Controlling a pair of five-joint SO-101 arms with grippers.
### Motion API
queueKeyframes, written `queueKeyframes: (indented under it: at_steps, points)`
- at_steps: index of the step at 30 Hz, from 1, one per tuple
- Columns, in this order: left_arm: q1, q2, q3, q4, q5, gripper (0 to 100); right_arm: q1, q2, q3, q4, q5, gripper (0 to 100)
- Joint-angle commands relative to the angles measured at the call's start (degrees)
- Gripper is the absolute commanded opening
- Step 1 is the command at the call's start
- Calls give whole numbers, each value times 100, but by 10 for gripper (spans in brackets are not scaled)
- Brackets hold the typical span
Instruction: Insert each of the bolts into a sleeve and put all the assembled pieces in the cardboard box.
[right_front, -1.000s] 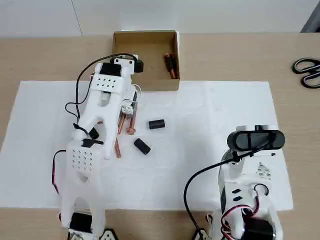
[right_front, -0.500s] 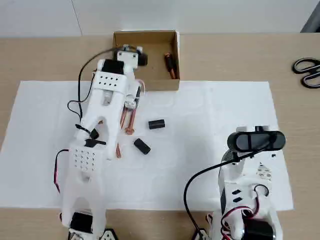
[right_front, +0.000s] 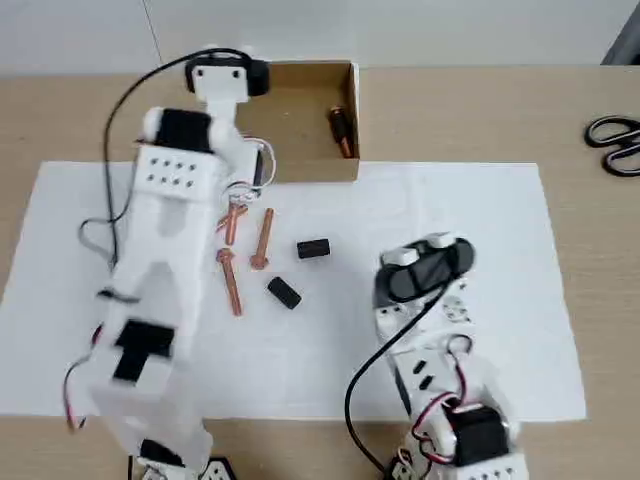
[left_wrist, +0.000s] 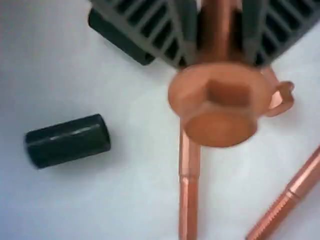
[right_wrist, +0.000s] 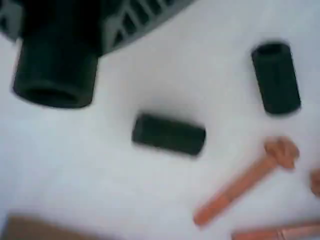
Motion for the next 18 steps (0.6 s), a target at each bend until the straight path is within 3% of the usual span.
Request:
queueKeyframes:
  at_steps: [1,7,12,18]
  points:
    - [-9,-1565,611,-624,246,6,-233,-48,448,-1815,44,3]
    - [659,-3323,2448,-2655,589,6,-690,-31,985,-3204,703,3]
    - [1547,-4730,4215,-4598,607,6,-787,-48,1090,-3714,993,3]
    - [1890,-6004,6316,-6866,580,6,-796,-57,1099,-3820,993,3]
